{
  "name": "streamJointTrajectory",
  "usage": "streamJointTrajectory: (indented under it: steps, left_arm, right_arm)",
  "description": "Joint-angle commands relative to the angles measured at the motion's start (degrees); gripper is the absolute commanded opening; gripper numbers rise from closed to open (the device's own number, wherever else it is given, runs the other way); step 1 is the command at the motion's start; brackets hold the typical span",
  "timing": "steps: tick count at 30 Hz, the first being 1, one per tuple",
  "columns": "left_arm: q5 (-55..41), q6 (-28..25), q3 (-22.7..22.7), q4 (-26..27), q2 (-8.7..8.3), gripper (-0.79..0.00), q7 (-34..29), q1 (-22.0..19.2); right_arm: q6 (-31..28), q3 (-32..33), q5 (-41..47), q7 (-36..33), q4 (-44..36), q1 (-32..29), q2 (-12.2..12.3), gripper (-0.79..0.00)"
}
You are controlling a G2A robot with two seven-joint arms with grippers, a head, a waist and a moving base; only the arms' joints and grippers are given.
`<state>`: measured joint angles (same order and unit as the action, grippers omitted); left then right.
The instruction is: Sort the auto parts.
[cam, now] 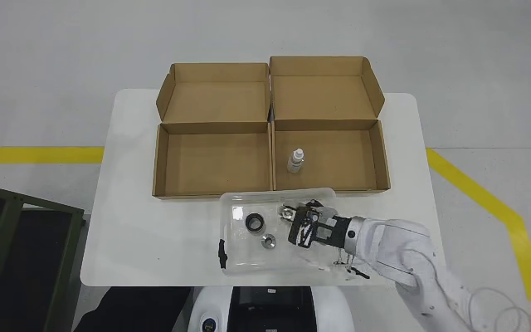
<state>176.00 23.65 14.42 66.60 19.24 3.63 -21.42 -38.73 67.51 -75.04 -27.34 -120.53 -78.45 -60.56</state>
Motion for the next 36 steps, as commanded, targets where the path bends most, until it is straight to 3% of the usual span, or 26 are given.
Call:
streamJointTrajectory:
  steps: [1,8,17,36]
  left_arm:
    - [0.0,0.0,0.0,0.0,0.0,0.0,0.0,0.0]
    - [0.0,0.0,0.0,0.0,0.0,0.0,0.0,0.0]
    - [0.0,0.0,0.0,0.0,0.0,0.0,0.0,0.0]
    - [0.0,0.0,0.0,0.0,0.0,0.0,0.0,0.0]
  right_arm:
    - [2.2,0.3,-0.3,4.6,-0.7,-0.7,-0.1,-0.785]
    - [5.5,-0.4,1.6,16.7,-2.2,-0.3,-0.7,-0.785]
    - [7.4,0.4,2.8,25.5,-5.6,1.5,-1.1,-0.785]
    - [7.8,0.0,10.0,34.4,-7.8,4.0,-2.2,-0.785]
